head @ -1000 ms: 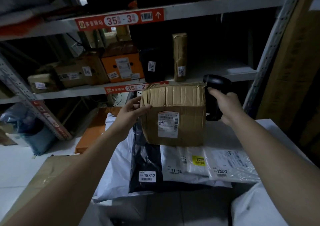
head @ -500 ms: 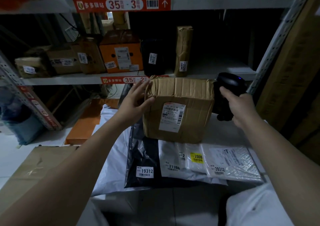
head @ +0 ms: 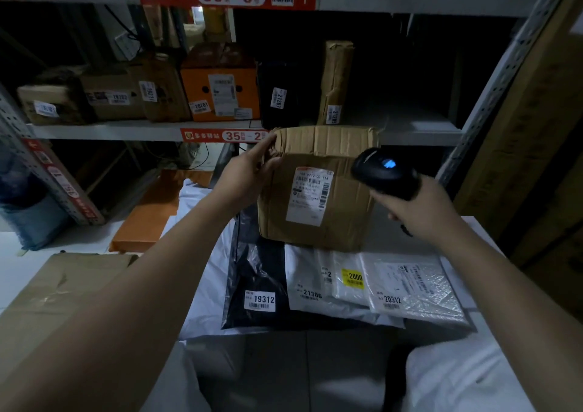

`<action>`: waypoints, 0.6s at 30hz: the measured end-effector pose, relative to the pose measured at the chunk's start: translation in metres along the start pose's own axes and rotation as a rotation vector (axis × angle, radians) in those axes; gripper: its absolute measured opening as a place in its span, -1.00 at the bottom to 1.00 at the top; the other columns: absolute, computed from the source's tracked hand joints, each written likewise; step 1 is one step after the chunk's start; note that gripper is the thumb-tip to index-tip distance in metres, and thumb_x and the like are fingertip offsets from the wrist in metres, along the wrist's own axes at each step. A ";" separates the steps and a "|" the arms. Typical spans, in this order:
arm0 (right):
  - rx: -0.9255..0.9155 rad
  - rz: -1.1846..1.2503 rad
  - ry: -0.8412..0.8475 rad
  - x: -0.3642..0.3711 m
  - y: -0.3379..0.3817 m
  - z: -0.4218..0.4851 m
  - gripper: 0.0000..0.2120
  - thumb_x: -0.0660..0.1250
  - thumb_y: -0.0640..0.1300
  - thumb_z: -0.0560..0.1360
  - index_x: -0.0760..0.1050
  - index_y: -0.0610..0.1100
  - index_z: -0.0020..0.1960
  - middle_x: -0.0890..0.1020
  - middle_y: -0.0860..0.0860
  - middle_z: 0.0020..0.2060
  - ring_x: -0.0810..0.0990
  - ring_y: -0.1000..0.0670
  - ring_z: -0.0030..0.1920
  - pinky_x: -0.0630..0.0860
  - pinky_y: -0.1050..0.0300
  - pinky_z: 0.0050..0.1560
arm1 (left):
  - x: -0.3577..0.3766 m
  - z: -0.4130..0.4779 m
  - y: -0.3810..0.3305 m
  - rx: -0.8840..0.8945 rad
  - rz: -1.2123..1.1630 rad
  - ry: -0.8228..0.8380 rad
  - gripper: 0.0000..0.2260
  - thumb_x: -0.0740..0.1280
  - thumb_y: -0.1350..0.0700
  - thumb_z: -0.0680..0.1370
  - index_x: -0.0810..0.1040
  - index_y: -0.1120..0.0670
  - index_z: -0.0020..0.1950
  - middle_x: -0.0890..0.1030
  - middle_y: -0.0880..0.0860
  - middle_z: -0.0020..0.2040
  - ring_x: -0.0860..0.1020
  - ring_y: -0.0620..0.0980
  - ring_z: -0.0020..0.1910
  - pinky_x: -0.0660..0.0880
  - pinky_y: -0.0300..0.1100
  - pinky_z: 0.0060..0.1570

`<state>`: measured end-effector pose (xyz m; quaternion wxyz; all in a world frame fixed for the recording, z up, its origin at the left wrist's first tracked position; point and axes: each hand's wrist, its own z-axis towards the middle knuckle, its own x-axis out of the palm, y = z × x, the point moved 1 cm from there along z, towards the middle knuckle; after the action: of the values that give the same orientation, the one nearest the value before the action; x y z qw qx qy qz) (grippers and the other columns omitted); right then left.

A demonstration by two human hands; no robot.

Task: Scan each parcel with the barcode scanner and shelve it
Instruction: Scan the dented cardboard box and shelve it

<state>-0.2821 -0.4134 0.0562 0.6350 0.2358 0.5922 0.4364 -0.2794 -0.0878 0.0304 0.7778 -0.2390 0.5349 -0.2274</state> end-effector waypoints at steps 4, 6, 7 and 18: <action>-0.076 -0.210 0.169 0.012 -0.014 -0.006 -0.73 0.60 -0.04 0.46 0.67 -0.07 0.12 0.74 0.02 -0.02 0.67 0.06 0.05 0.58 0.09 0.09 | 0.003 0.006 0.001 -0.022 -0.022 -0.008 -0.48 0.21 -0.11 0.73 0.16 -0.22 0.68 0.47 0.14 0.53 0.55 0.18 0.34 0.60 0.00 0.10; -0.082 -0.266 0.215 0.012 -0.019 -0.007 -0.73 0.58 0.00 0.46 0.67 -0.03 0.12 0.74 0.04 -0.03 0.67 0.07 0.04 0.59 0.10 0.08 | 0.004 0.008 0.000 -0.020 -0.041 -0.004 -0.48 0.20 -0.10 0.73 0.16 -0.19 0.68 0.44 0.15 0.55 0.48 0.18 0.43 0.54 -0.03 0.19; -0.080 -0.287 0.225 0.012 -0.019 -0.007 -0.74 0.58 0.00 0.47 0.67 -0.03 0.11 0.73 0.04 -0.04 0.66 0.08 0.02 0.55 0.19 0.02 | 0.004 0.009 0.001 -0.019 -0.052 0.001 -0.48 0.20 -0.10 0.73 0.15 -0.18 0.69 0.43 0.15 0.56 0.46 0.18 0.46 0.52 -0.02 0.23; -0.143 -0.335 0.212 0.013 -0.017 -0.005 -0.79 0.55 -0.12 0.49 0.65 -0.08 0.10 0.71 0.00 -0.06 0.63 0.06 0.01 0.40 0.41 -0.13 | 0.007 0.014 0.002 -0.024 -0.086 0.003 -0.48 0.18 -0.11 0.73 0.16 -0.14 0.69 0.42 0.16 0.56 0.43 0.18 0.50 0.51 0.07 0.35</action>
<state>-0.2836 -0.4121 0.0344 0.6480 0.0411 0.6541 0.3881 -0.2639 -0.0885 0.0279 0.7635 -0.2709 0.5280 -0.2547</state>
